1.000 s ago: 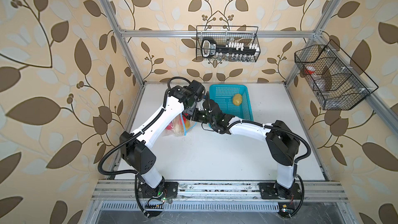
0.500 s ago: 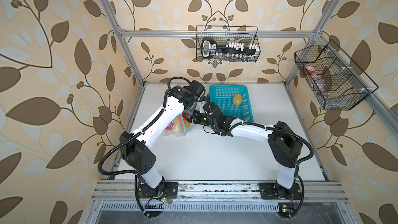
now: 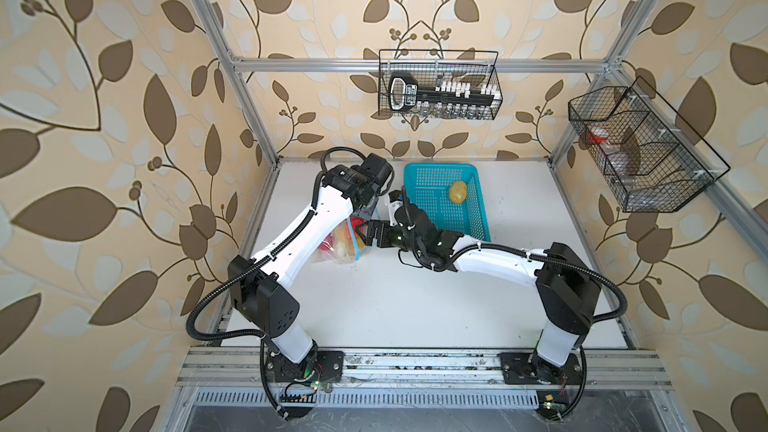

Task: Place the food in the zip-top bag and seal the zipper
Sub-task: 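Lower the mango into the bag and open the right gripper, then raise the right gripper and move it back over the basket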

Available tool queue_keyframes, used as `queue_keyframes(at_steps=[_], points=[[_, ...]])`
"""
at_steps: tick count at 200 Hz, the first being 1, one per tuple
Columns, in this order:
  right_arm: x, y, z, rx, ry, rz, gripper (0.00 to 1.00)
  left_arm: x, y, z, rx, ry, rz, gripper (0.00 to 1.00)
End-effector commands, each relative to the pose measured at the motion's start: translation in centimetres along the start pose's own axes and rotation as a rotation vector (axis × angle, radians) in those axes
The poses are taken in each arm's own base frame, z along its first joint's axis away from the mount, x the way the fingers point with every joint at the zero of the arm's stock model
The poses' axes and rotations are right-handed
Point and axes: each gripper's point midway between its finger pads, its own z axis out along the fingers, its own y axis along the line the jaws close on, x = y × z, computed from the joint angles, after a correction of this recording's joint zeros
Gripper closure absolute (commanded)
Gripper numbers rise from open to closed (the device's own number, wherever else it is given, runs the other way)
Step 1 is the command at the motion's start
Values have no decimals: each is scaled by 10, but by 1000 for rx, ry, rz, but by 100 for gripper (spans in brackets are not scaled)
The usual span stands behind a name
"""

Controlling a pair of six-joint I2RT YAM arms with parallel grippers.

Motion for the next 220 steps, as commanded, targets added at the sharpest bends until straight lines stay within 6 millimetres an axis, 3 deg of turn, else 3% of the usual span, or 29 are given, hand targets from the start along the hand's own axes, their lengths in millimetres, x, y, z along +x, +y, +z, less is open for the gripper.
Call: queue_keyframes(at_steps=[1, 50, 88, 149, 158, 220], points=[[-10, 2, -16, 13, -49, -17, 0, -2, 10, -8, -17, -24, -34, 100], [-18, -10, -30, 91, -80, -24, 0, -1, 11, -8, -19, -24, -35, 100], [-24, -9, -40, 112, -106, -44, 0, -2, 10, -7, -18, -22, -36, 100], [-30, -32, -51, 265, -108, -69, 0, -2, 12, -10, -17, -30, -40, 100], [-41, -28, -54, 292, -122, -81, 0, -2, 12, -10, -17, -29, -40, 100], [-63, -47, -75, 475, -201, -63, 0, -1, 13, -10, -14, -30, -46, 100]])
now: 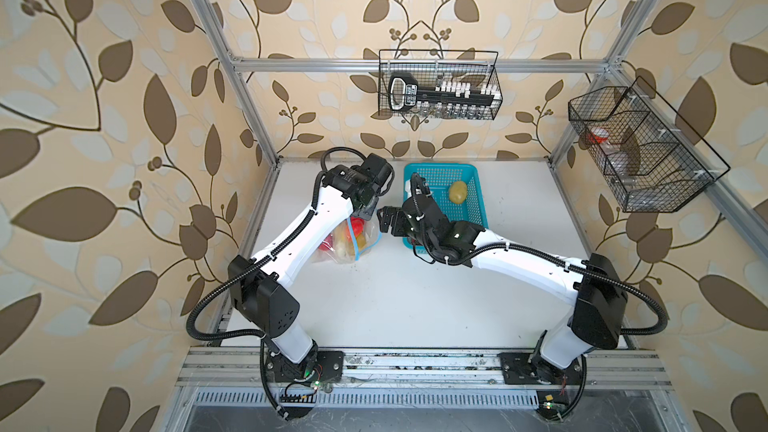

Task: Place the food in the zip-top bag and seal the zipper
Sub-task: 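Raise the right gripper and move it back over the basket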

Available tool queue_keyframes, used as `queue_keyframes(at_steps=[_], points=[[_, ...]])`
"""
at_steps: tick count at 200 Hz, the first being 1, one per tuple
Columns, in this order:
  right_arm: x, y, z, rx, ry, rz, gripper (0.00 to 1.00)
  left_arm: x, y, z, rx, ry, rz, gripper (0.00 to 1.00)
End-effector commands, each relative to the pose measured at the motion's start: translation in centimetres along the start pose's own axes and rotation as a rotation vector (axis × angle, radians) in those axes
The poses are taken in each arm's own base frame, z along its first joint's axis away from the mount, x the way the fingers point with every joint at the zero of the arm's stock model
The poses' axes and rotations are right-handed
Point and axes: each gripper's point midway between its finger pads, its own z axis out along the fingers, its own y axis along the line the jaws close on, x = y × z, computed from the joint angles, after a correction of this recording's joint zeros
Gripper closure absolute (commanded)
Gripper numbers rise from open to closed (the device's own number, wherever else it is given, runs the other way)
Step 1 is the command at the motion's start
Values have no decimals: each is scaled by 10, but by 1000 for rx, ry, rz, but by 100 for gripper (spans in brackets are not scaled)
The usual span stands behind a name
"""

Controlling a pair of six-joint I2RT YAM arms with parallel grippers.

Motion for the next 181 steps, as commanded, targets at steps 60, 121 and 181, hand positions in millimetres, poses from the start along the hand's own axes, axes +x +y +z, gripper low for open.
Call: queue_keyframes(at_steps=[60, 121, 181], points=[[-24, -41, -21, 188, -89, 31, 0, 0, 16, -8, -28, -27, -48, 100], [-36, -34, -26, -118, -56, -20, 0, 2, 17, -9, -5, -31, -60, 100], [-60, -80, -26, 177, -43, -105, 0, 2, 17, -12, 4, -35, -67, 100]])
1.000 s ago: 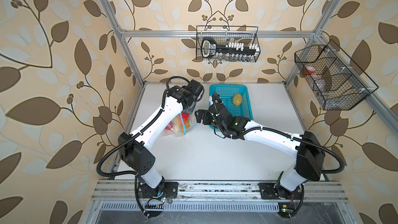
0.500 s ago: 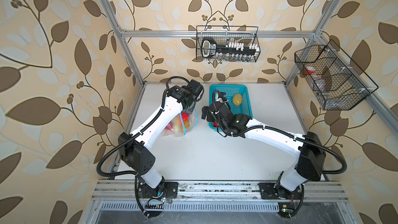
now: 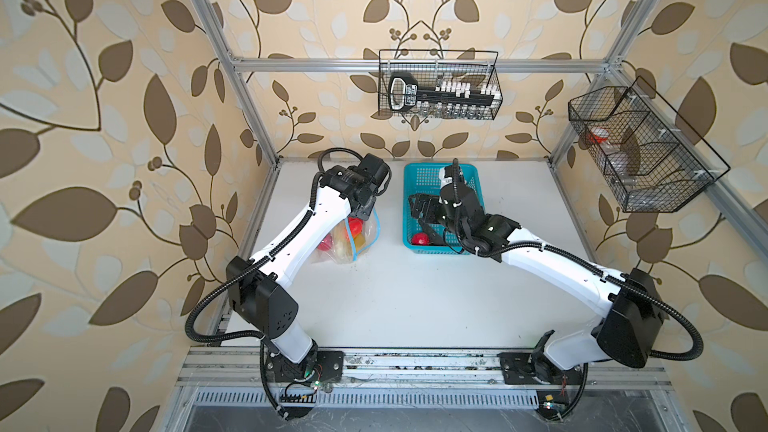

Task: Place the food in the zip-top bag and seal the zipper
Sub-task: 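Raise the right gripper and move it back over the basket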

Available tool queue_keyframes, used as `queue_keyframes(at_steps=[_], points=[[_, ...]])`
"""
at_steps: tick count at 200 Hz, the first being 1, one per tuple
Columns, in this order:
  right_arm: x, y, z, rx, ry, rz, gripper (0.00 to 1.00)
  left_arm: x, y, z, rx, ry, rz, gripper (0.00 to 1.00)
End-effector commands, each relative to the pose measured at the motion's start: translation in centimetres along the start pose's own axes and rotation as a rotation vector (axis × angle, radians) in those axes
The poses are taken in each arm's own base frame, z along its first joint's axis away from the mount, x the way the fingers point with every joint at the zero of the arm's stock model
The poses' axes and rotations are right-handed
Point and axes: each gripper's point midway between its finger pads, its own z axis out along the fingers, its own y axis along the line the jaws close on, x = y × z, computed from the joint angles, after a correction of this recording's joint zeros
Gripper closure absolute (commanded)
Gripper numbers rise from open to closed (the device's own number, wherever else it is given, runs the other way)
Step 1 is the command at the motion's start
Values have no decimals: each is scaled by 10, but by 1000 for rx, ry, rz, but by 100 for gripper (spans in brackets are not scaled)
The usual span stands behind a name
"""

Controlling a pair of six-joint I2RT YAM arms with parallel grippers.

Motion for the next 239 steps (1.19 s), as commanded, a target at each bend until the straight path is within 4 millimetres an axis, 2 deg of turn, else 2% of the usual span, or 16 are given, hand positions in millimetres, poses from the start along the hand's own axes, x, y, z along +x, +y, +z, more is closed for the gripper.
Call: queue_keyframes(at_steps=[1, 45, 78, 101, 136, 169, 197, 239], points=[[-10, -12, 0, 100, 19, -82, 0, -1, 12, -15, 8, -40, -50, 100], [-23, -22, -1, 140, 17, -106, 0, 1, 16, -18, 10, -51, -64, 100], [-25, -60, 15, 240, 100, -25, 0, 2, 16, -19, 23, -55, -72, 100], [-25, -93, 16, 380, 105, 30, 0, 3, 16, -18, 26, -56, -68, 100], [-12, -119, 32, 413, 185, 128, 0, 3, 17, -21, 37, -64, -76, 100], [-5, -129, 51, 426, 238, 149, 0, 5, 17, -20, 41, -73, -74, 100], [-3, -146, 65, 496, 275, 163, 0, 6, 17, -21, 47, -79, -76, 100], [4, -153, 82, 503, 301, 199, 0, 6, 18, -19, 35, -82, -74, 100]])
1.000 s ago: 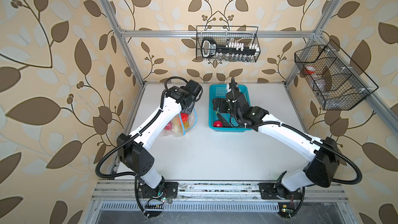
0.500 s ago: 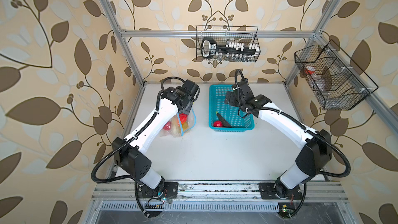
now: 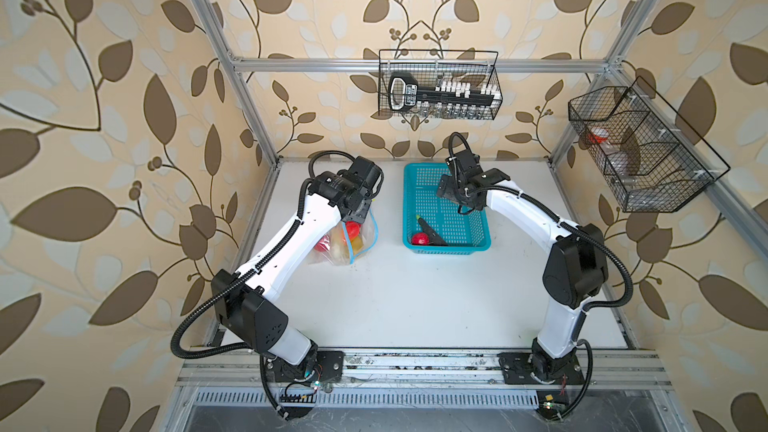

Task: Place the food in the zip-top bag and seal the zipper
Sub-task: 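Raise the right gripper and move it back over the basket, then lower the right gripper onto the yellow potato and close on it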

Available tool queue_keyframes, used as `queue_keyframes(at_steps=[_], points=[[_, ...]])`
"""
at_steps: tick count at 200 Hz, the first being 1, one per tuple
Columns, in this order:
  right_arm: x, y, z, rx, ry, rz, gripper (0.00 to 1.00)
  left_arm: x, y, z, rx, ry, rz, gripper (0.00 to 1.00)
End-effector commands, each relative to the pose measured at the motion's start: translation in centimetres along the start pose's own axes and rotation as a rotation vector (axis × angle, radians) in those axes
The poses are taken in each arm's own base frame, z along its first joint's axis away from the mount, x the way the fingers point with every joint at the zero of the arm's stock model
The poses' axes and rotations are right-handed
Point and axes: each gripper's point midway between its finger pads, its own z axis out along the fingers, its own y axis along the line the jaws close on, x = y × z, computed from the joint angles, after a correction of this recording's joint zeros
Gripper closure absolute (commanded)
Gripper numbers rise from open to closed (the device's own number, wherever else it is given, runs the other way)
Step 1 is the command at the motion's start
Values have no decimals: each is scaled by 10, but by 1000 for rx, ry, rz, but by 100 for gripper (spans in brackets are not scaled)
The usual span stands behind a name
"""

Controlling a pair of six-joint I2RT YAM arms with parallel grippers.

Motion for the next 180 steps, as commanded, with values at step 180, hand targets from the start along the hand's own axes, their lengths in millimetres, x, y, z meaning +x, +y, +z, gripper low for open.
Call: queue_keyframes(at_steps=[180], points=[[-10, -10, 91, 230, 47, 12, 4, -4, 14, -5, -39, -31, -24, 100]])
